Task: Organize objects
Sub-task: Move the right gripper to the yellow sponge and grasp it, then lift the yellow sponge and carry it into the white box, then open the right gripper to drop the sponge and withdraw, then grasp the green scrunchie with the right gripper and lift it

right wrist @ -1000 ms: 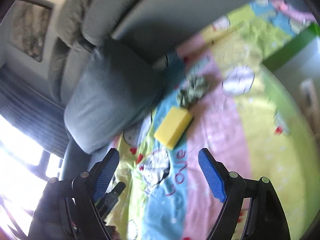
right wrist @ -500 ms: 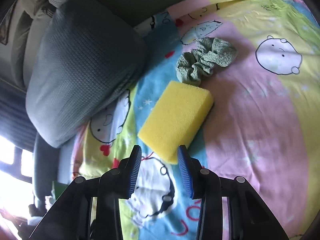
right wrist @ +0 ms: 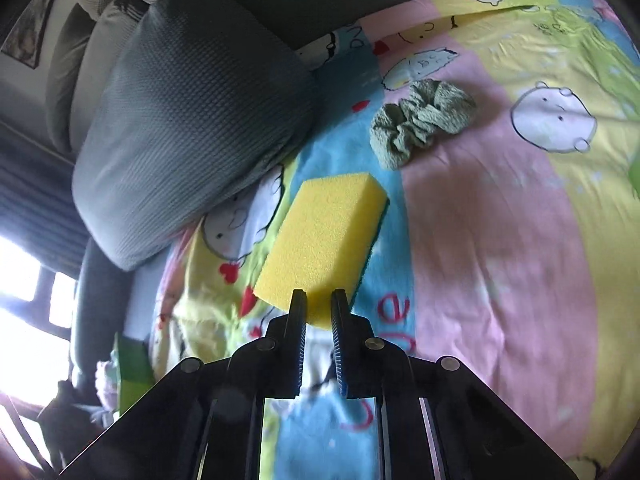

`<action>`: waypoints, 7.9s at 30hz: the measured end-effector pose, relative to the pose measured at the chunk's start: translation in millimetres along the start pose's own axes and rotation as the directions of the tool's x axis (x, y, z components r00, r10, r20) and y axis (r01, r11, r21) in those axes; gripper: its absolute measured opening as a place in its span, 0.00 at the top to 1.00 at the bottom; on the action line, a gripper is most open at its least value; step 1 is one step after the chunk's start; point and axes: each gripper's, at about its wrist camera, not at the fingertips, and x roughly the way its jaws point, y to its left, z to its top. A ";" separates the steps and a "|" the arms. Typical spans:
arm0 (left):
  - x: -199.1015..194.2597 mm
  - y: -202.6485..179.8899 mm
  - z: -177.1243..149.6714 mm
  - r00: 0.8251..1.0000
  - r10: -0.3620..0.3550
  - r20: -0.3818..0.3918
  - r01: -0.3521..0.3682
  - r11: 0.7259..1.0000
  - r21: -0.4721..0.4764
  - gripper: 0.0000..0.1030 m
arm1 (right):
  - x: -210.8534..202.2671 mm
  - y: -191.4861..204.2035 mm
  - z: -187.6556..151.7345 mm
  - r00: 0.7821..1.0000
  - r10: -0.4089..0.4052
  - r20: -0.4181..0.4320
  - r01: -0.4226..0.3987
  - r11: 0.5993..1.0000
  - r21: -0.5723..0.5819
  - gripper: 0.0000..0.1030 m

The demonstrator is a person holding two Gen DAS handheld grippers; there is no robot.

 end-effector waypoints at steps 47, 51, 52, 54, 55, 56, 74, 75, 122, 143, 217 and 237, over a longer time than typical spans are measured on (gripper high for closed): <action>39.7 -104.1 -61.3 0.901 -0.303 -0.311 0.384 0.891 0.242 0.62 | -23.2 -41.8 -29.2 0.994 -0.100 -0.051 0.099 0.995 -0.031 0.47; 36.1 -109.6 -64.2 0.913 -0.285 -0.292 0.367 0.887 0.281 0.62 | -17.8 -39.6 -31.3 0.988 -0.145 -0.057 0.142 0.988 -0.060 0.46; 35.3 -110.1 -64.5 0.914 -0.283 -0.290 0.365 0.886 0.286 0.62 | -16.9 -39.1 -31.6 0.987 -0.152 -0.055 0.148 0.987 -0.064 0.46; 33.1 -110.9 -64.8 0.916 -0.283 -0.285 0.365 0.882 0.297 0.62 | -16.4 -37.6 -33.1 0.985 -0.166 -0.047 0.163 0.984 -0.067 0.46; 31.6 -111.5 -65.0 0.917 -0.284 -0.280 0.365 0.880 0.303 0.62 | -16.6 -36.1 -33.8 0.984 -0.173 -0.043 0.169 0.983 -0.077 0.46; 28.6 -112.3 -65.2 0.918 -0.289 -0.272 0.368 0.877 0.309 0.62 | -16.6 -33.7 -34.7 0.982 -0.183 -0.038 0.179 0.980 -0.092 0.46; -48.4 -127.0 -61.8 0.911 -0.409 -0.040 0.381 0.804 0.456 0.63 | -89.5 6.7 -43.0 0.976 -0.097 0.196 0.137 0.970 -0.201 0.47; -52.1 -128.6 -61.3 0.907 -0.419 -0.032 0.385 0.797 0.465 0.63 | -93.2 7.6 -43.1 0.974 -0.094 0.206 0.137 0.970 -0.202 0.47; -111.6 -252.0 -112.9 0.715 -0.691 -0.103 0.539 0.452 0.711 0.63 | -241.9 -61.8 -50.0 0.810 -0.185 0.556 0.224 0.975 -0.001 0.47; -60.9 -329.9 -177.8 0.647 -0.631 -0.429 0.705 0.279 0.652 0.64 | -264.9 -171.1 -50.1 0.781 -0.392 0.486 0.252 0.910 0.328 0.47; -18.6 -32.9 -5.6 0.998 -0.047 0.034 0.042 0.990 0.134 0.07 | -80.6 -44.9 35.9 0.974 -0.166 0.152 0.168 0.986 0.000 0.23; -10.2 -34.6 0.9 0.998 -0.070 -0.005 0.070 0.988 0.134 0.07 | 51.0 -66.1 130.4 0.894 -0.395 0.209 0.403 0.915 0.006 0.70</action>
